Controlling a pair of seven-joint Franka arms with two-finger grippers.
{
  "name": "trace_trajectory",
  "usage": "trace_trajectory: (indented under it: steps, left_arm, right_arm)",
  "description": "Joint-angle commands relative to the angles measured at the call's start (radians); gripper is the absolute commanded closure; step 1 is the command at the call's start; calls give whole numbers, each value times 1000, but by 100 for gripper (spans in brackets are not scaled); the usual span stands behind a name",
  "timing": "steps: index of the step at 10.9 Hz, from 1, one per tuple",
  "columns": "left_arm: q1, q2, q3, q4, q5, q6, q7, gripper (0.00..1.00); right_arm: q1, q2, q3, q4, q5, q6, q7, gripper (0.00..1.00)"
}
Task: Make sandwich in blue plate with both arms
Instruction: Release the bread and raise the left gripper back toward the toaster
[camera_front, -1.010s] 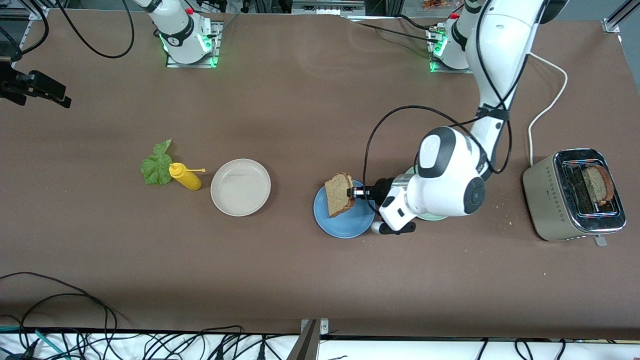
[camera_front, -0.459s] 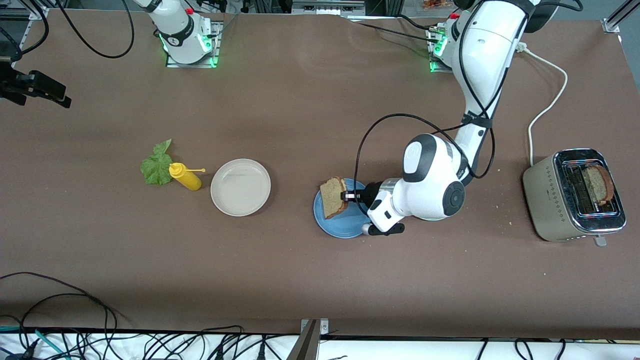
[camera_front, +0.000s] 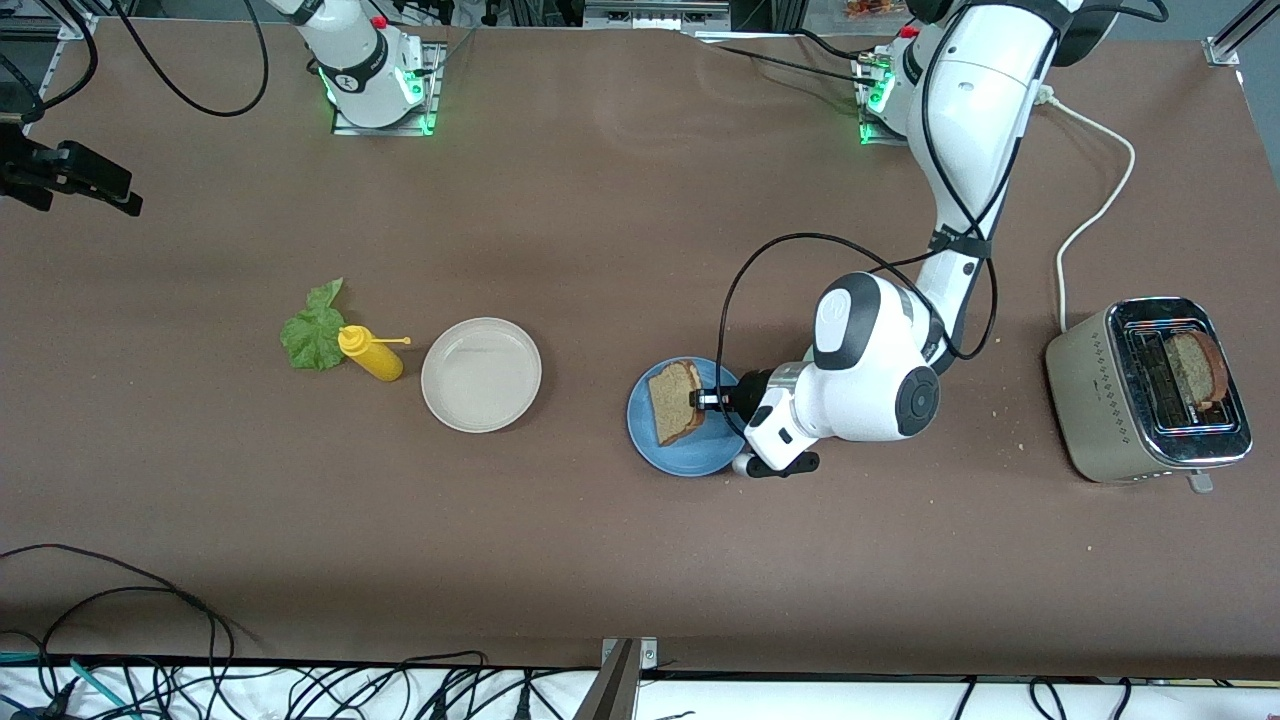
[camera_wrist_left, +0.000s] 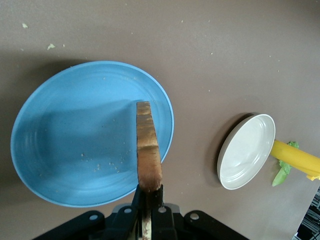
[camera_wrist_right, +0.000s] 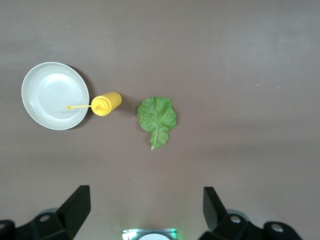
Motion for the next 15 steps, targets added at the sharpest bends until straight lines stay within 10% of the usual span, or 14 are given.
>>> trace_trajectory:
  steps: [1,6,7,8,15]
  left_arm:
    - [-17,39,8,38,-36,36,20,100]
    - [-6,54,11,26,-33,44,96,90]
    - [3,59,15,20,-35,46,108,65]
    - [4,59,31,17,-32,46,112,1]
    - [23,53,120,9,87,52,179,0]
  right_arm:
    - [2,-8,-2,-4,-5,-3,8,0]
    - [2,-7,-2,-4,-5,-3,8,0]
    - [2,-8,-2,-4,-5,-3,8,0]
    - [2,-7,-2,-4,-5,-4,8,0]
    - [2,5,-2,-4,-7,-10,-4,0]
